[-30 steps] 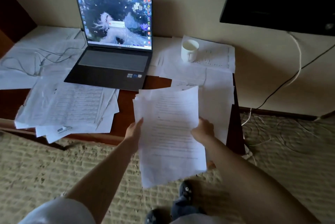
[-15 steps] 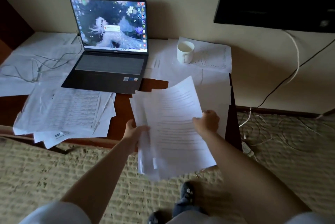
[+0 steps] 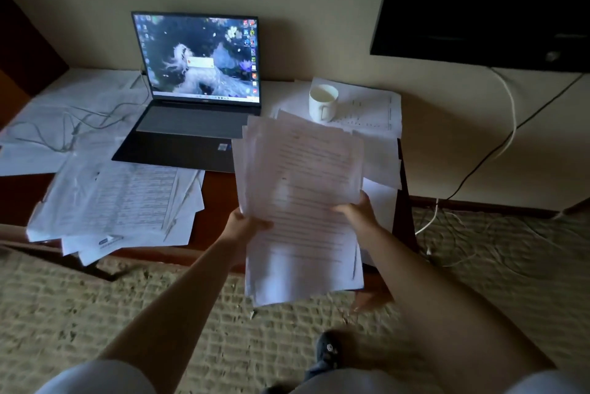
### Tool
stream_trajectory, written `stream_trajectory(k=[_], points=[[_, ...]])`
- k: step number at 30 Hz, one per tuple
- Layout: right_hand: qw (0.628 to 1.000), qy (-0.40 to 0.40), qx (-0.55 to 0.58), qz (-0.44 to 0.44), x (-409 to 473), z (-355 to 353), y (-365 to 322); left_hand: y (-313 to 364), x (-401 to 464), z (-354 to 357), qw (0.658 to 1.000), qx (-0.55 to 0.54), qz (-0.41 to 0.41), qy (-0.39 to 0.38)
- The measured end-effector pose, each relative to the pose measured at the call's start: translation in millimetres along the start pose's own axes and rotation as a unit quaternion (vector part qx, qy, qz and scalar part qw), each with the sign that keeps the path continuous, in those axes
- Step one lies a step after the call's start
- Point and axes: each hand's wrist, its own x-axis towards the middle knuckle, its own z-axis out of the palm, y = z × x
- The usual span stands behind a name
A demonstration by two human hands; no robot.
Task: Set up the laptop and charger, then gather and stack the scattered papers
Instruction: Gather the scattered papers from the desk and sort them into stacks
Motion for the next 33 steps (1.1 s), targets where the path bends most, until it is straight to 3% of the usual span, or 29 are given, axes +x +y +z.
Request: stream_trajectory(k=[4, 8, 10, 18, 21, 26, 33], points=[[0.999, 0.005, 0.028, -0.025, -19, 2, -35, 41, -15, -8, 0.996, 0.002, 0.084, 0.033], [0.988, 0.038, 0.071, -0.128, -49, 18, -89, 76, -23, -8, 0.981, -0.018, 0.172, 0.086], [0.980, 0.025, 0.110, -0.161, -61, 21, -108, 85, -24, -12, 0.974, -0.022, 0.213, 0.076], [0.970, 0.019, 0.129, -0.207, -76, 33, -122, 95, -31, -13, 0.947, -0.021, 0.306, 0.095], [0.968, 0.011, 0.107, -0.226, -74, 34, -127, 103, -28, -11, 0.944, 0.013, 0.313, 0.102], [0.981, 0.014, 0.004, -0.194, -66, 32, -109, 91, -19, -15, 0.958, 0.026, 0.258, 0.120], [0.961, 0.055, 0.042, -0.269, -71, 35, -127, 104, -32, -9, 0.952, -0.038, 0.288, 0.101]])
